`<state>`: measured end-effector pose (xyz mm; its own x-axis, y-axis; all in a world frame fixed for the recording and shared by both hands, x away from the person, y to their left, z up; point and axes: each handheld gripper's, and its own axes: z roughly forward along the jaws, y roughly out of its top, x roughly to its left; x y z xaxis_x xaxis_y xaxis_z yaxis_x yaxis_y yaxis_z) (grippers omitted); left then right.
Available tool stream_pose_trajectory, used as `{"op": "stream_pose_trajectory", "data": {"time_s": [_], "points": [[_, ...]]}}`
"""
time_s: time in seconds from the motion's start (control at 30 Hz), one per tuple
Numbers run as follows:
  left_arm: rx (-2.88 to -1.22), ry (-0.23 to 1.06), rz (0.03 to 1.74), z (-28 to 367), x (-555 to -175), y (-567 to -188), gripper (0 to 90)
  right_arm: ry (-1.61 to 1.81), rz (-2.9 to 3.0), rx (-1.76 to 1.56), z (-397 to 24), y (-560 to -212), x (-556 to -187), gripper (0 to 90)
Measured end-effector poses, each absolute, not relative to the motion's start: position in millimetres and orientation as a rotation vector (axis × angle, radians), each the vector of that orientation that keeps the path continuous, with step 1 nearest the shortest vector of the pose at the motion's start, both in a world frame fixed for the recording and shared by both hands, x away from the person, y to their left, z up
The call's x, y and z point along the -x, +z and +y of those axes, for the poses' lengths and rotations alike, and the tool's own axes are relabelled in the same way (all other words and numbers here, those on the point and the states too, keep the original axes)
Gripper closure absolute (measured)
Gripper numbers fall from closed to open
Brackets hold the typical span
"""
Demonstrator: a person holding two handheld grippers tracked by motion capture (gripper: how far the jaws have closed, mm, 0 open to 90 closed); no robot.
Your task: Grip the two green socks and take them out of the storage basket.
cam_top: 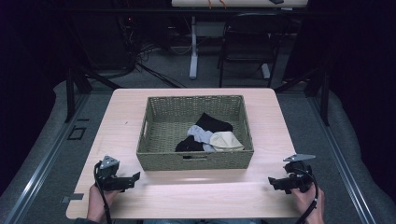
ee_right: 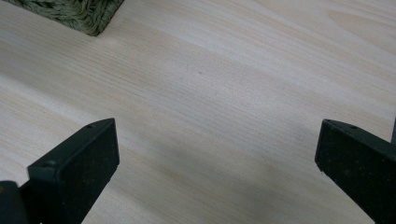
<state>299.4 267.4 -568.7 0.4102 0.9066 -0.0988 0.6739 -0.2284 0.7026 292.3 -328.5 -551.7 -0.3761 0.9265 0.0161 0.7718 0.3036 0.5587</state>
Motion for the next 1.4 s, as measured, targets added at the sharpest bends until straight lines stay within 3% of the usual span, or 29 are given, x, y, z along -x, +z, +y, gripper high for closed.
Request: {"op": "stream_pose_trajectory", "data": {"time_s": [0.7,1.4], "points": [[-1.987,0.473,1.292,272,-297,-568,0.0,0.725,2.347,-1.486,-322,-551,-302,0.0],[-1.987,0.48,1.291,277,-290,-568,0.0,0.881,2.393,-1.404,-315,-492,-331,0.0]]}}
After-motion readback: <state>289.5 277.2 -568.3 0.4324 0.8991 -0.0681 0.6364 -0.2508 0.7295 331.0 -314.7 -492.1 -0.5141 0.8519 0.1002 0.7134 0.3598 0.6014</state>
